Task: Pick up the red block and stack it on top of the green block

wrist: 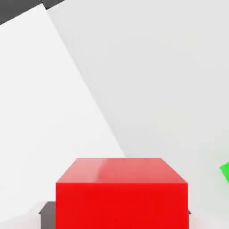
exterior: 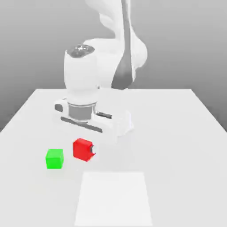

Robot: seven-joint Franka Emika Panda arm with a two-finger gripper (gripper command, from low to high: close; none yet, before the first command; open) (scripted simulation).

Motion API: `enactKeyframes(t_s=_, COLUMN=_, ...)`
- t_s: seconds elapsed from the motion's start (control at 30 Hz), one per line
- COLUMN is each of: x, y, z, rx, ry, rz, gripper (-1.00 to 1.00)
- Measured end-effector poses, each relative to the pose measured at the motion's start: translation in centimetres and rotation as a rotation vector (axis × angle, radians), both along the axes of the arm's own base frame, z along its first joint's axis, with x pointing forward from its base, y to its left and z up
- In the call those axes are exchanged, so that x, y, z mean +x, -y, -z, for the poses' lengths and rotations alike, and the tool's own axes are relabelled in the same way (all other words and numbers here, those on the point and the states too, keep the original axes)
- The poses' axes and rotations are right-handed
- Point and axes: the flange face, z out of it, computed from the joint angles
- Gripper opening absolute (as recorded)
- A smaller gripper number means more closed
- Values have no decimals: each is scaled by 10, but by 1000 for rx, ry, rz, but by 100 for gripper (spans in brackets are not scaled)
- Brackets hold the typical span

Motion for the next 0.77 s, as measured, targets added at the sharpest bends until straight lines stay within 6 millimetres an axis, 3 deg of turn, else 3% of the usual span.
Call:
enactKeyframes(t_s=0.13, x=-45, y=58, z=-3, rx=13, ry=1, rz=143, gripper=-100)
enactKeyframes(t_s=0.43, x=-52, y=66, z=56, rx=19, ry=3, rz=163, gripper=-100)
enactKeyframes(t_s=0.47, x=-53, y=66, z=60, rx=16, ry=2, rz=165, gripper=100)
enactKeyframes(t_s=0.67, x=-54, y=68, z=62, rx=15, ry=1, rz=170, gripper=100)
enactKeyframes(t_s=0.77, x=-52, y=68, z=48, rx=22, ry=5, rz=167, gripper=100)
